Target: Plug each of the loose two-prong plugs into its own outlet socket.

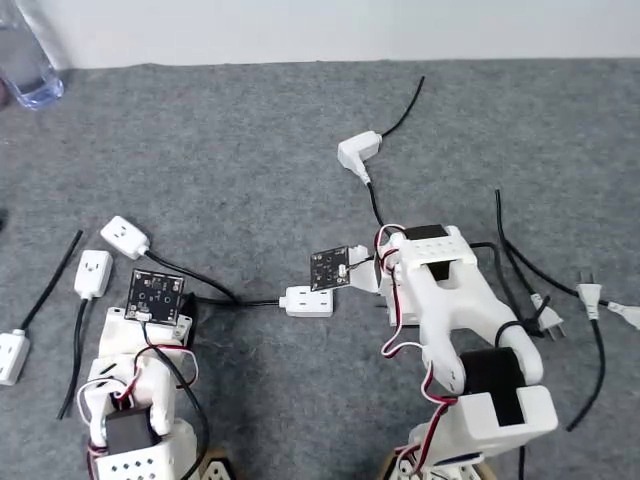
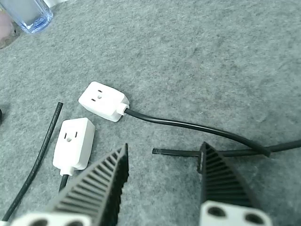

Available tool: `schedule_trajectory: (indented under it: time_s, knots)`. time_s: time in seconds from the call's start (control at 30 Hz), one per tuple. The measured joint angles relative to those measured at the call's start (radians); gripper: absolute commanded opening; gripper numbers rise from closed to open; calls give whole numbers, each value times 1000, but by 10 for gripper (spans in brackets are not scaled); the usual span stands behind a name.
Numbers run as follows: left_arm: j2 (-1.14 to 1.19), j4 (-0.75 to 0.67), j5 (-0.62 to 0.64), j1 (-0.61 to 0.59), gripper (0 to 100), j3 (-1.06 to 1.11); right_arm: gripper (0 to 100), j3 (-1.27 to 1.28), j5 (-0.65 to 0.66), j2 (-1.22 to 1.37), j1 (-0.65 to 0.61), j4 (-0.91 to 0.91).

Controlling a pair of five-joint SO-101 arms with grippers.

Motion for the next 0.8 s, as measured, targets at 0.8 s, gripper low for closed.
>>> schedule_trajectory:
  time_s: [0.8]
  knots:
    - [0,0,0,0,228,0,9,-12,-3,5,-25,-25]
